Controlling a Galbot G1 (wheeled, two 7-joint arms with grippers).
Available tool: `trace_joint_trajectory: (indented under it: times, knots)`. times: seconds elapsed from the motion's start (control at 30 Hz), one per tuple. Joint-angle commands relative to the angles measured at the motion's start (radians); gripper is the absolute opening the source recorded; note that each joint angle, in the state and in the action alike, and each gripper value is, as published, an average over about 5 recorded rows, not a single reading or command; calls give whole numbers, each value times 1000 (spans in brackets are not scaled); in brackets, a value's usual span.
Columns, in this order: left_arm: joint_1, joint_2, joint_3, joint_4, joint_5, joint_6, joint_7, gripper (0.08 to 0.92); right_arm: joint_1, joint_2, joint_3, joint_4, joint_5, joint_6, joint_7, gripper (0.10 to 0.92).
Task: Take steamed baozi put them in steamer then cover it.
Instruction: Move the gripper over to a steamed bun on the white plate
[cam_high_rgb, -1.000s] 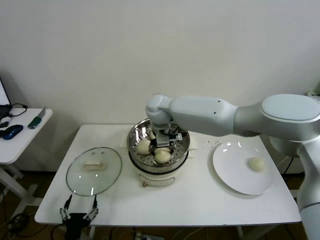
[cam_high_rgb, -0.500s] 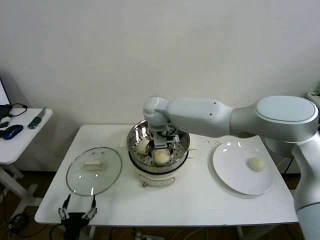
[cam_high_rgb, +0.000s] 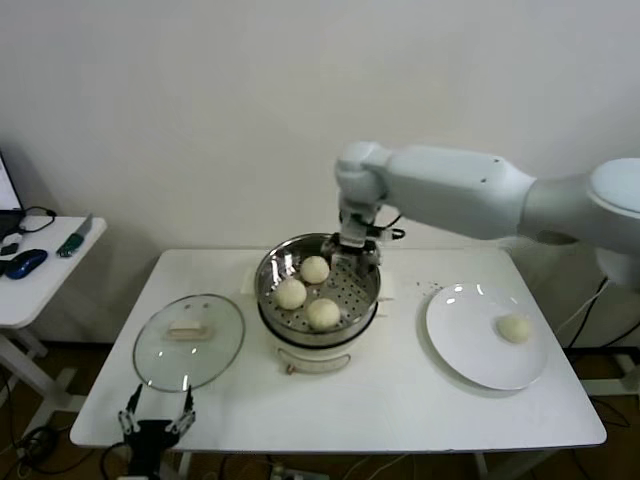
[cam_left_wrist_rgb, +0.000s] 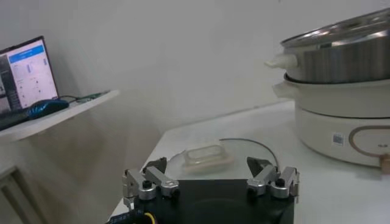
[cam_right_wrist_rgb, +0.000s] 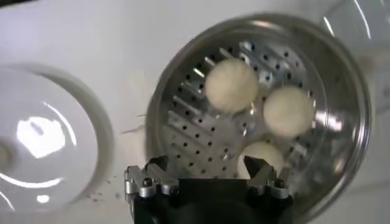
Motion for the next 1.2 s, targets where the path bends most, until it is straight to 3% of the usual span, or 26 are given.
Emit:
trace_joint_trajectory:
  times: [0.03, 0.3, 0.47, 0.7, 1.2]
  knots:
    - [-9, -1, 0, -2, -8, 1, 2, 823, 64, -290, -85, 14, 230, -335, 41, 823]
    - [-23, -2, 0, -31, -35, 7, 6, 823, -214, -496, 109, -67, 58, -396, 1, 823]
    - [-20, -7, 4, -38, -28, 10, 3, 823, -449, -523, 382, -213, -151, -304, -24, 823]
    - [-7, -22, 4, -51, -29, 20, 2, 823, -633, -529, 581, -302, -321, -270, -28, 823]
    - [3, -37, 5, -47, -10, 14, 7, 823, -768, -431, 818, -466, -424, -236, -6, 823]
